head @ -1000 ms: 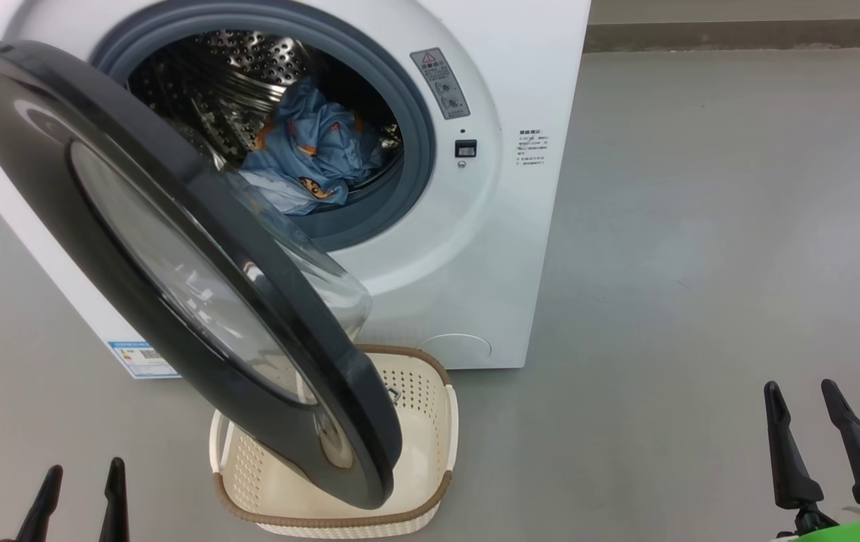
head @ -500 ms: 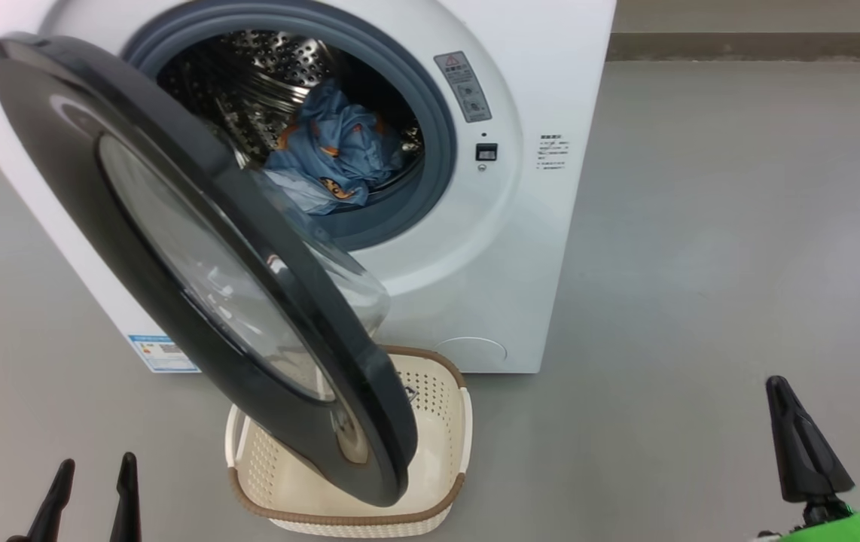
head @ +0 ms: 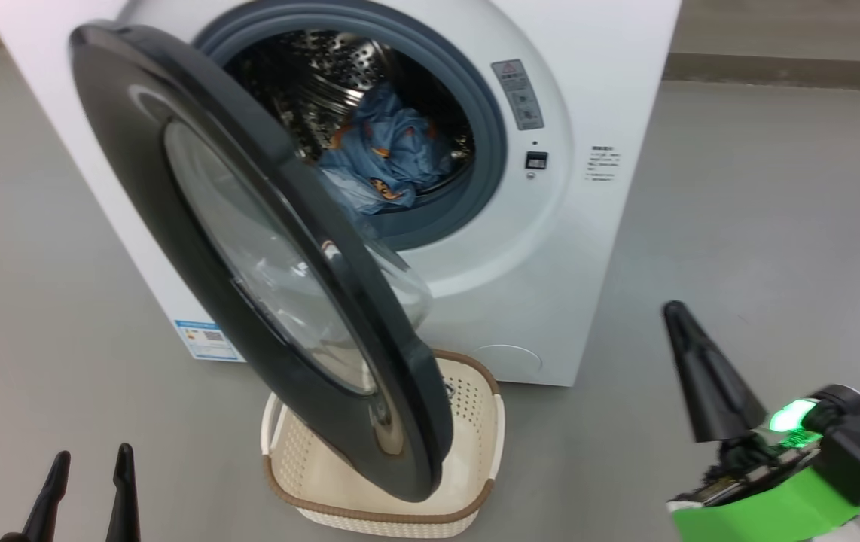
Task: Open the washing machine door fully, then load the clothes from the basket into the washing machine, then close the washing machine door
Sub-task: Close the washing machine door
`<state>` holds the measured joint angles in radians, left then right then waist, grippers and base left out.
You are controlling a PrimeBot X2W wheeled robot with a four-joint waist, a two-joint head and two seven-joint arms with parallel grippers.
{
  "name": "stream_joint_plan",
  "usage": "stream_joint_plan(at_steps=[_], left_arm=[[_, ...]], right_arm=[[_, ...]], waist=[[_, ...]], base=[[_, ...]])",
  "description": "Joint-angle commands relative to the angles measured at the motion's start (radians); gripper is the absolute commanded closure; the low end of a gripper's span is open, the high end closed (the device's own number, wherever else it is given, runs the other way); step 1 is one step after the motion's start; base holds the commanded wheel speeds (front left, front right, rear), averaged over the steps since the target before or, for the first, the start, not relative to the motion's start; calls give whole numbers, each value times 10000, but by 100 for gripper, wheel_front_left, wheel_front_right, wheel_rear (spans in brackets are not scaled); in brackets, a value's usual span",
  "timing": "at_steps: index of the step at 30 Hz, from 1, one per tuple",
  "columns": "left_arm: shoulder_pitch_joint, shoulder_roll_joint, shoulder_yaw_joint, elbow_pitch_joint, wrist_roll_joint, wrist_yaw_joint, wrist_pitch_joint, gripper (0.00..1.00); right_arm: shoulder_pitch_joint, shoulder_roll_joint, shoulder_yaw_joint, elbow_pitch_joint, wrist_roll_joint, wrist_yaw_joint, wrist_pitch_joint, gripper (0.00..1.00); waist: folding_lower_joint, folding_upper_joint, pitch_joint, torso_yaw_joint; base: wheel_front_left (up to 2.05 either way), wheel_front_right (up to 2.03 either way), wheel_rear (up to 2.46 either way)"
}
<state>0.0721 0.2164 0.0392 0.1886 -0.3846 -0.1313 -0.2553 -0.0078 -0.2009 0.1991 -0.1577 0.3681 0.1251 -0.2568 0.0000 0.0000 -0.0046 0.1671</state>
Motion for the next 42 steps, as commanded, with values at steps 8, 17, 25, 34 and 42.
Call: stream_joint_plan(at_steps=[8,17,25,34,42], left_arm=[[-40,110,331,-313,95,6,-65,0],[-71,100,259,-278,82,6,-65,0],[-73,81,247,-249,49,6,-65,0],[-154,33,168,-218,11,6,-65,0],[-372,8,114,-202,-27,6,-65,0]], right_arm=[[-1064,44,2196,-980,16,56,-49,100],[-1379,285,4248,-610,327,56,-49,100],[-1321,387,4785,373,715,56,-49,100],[-1850,639,5028,1762,988,56,-49,100],[-2286,799,5065,2618,1121,56,-49,100]], waist=[[0,0,-208,689],[0,0,-236,1128],[0,0,-202,1319],[0,0,-59,1421],[0,0,222,1493]], base=[[0,0,0],[0,0,0],[0,0,0],[0,0,0],[0,0,0]])
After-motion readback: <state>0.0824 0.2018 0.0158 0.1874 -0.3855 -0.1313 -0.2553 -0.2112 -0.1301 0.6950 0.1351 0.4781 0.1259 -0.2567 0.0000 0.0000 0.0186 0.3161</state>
